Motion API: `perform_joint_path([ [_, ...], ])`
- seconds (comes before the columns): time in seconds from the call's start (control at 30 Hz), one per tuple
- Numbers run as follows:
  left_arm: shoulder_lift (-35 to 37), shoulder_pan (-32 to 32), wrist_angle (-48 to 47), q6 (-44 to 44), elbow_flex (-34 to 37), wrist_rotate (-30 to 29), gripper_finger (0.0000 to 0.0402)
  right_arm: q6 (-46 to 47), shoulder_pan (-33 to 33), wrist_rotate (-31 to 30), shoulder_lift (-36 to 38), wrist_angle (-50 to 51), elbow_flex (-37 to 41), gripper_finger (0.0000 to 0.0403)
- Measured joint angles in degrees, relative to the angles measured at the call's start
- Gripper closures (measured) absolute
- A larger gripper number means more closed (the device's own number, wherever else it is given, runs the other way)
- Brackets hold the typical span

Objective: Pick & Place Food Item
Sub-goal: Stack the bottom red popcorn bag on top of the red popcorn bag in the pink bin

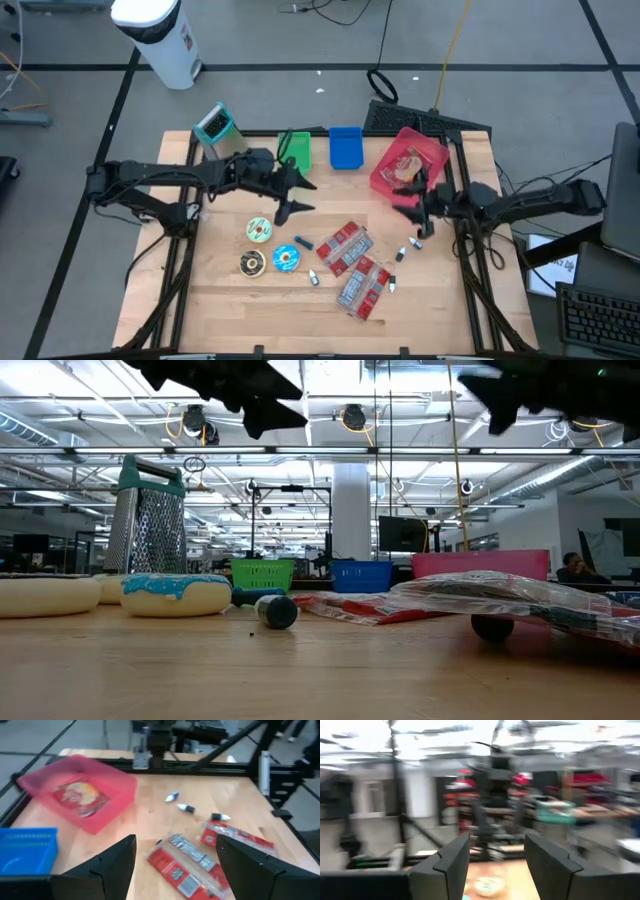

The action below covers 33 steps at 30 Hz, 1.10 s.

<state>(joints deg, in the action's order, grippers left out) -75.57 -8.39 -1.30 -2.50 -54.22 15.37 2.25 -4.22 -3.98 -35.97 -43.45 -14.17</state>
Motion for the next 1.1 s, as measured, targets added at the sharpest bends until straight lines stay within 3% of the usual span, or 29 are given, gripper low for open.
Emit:
perform_joint_path([
  [0.17, 1.4, 1.6, 0.6, 6.3, 0.0, -0.2, 0.0128, -4.2, -7.5, 1.3, 0.2, 0.0, -1.7, 0.0227],
  [0.4, 13.8, 1.9, -1.6, 9.1, -0.1, -0.5, 0.0128, -6.0, -14.3, 0.1, 6.0, 6.4, -1.7, 0.0227],
  [0.53, 19.5, 4.7, 1.6, 6.9, 2.0, -2.7, 0.0128, -5.8, -18.2, -9.7, 7.8, 14.1, -1.7, 0.0227],
  [0.67, 21.6, 7.8, 17.8, 8.5, 11.6, -4.5, 0.0128, -6.4, -21.2, -18.6, 6.7, 17.1, -1.7, 0.0227],
  [0.73, 21.3, 9.2, 25.5, 11.3, 17.3, -4.5, 0.0128, -6.4, -21.8, -21.4, 5.7, 17.2, -1.7, 0.0227],
  [0.9, 14.8, 12.8, 40.4, 22.2, 27.0, -6.4, 0.0128, -6.4, -22.2, -21.3, 3.2, 17.2, -1.7, 0.0227],
  [1.1, 1.5, 19.8, 44.3, 26.5, 23.5, -9.2, 0.0128, -7.9, -22.2, -21.3, 1.0, 17.2, -1.7, 0.0227],
])
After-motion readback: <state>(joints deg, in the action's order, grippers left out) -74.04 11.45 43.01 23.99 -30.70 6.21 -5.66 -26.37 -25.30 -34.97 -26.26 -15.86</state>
